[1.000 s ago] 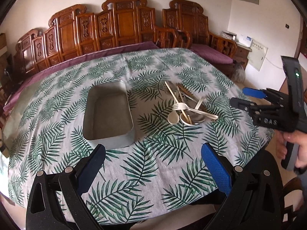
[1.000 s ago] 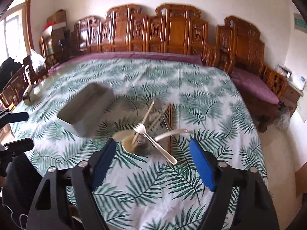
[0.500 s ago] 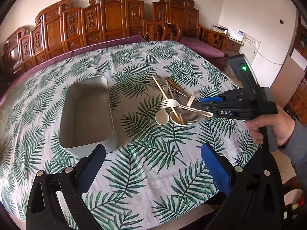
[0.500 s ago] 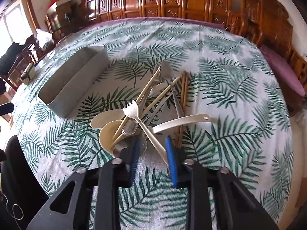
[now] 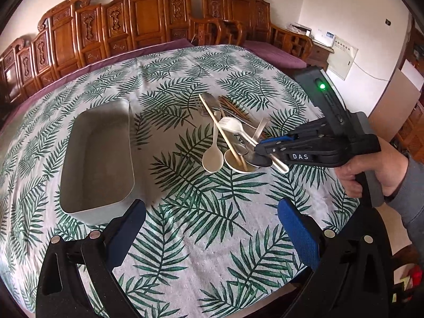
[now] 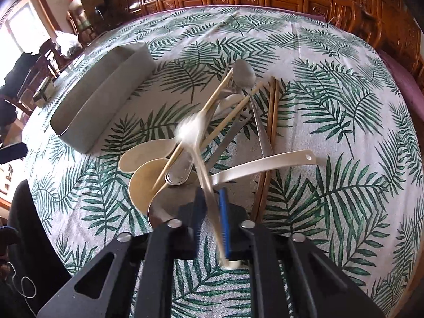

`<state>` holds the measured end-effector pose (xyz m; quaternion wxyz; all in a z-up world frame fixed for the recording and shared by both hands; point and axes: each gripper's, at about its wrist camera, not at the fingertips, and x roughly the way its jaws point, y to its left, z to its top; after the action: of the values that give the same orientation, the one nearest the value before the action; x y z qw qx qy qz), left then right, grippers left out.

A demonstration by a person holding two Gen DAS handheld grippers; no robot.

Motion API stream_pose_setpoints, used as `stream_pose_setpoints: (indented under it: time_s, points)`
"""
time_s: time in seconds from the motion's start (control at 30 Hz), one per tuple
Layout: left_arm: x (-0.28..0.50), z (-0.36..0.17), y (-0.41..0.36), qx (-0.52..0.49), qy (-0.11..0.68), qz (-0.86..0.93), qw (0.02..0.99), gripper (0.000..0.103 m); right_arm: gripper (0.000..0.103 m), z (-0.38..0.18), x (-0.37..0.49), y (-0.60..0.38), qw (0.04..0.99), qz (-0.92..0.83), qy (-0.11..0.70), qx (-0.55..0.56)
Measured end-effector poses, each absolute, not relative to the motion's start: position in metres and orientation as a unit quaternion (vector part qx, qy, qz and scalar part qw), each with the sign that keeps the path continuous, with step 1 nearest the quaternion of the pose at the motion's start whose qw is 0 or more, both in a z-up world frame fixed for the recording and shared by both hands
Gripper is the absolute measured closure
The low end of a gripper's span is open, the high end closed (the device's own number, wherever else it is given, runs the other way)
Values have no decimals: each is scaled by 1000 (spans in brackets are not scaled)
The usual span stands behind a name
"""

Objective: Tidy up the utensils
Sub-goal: 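Lower the right gripper onto the utensil pile and grasp a cream plastic fork, then grasp a wooden chopstick with the left gripper while the right gripper holds the fork raised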

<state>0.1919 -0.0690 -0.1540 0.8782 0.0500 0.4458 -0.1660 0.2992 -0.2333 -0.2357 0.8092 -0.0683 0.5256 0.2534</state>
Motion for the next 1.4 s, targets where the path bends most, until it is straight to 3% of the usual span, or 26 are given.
stream_pose_setpoints:
  time_s: [0.33, 0.53, 0.63, 0.97, 1.13, 1.4]
  points:
    - [216, -161, -83, 43, 448, -169, 877, 9, 93, -204, 276, -259, 834, 246, 493, -33]
    - [244, -166, -103, 44, 458, -168, 872, 32, 93, -213, 279, -276, 841, 217, 495, -30]
    - [261, -168, -115, 37, 464, -173, 868, 35, 93, -218, 283, -288, 841, 209, 499, -21]
    - [322, -192, -136, -3, 501, -156, 851, 62, 93, -217, 293, -311, 843, 200, 499, 15]
    - [344, -207, -129, -21, 518, -132, 845, 83, 93, -223, 294, -315, 840, 194, 506, 20]
    - [357, -220, -128, -17, 530, -117, 840, 88, 93, -224, 295, -316, 838, 196, 508, 27]
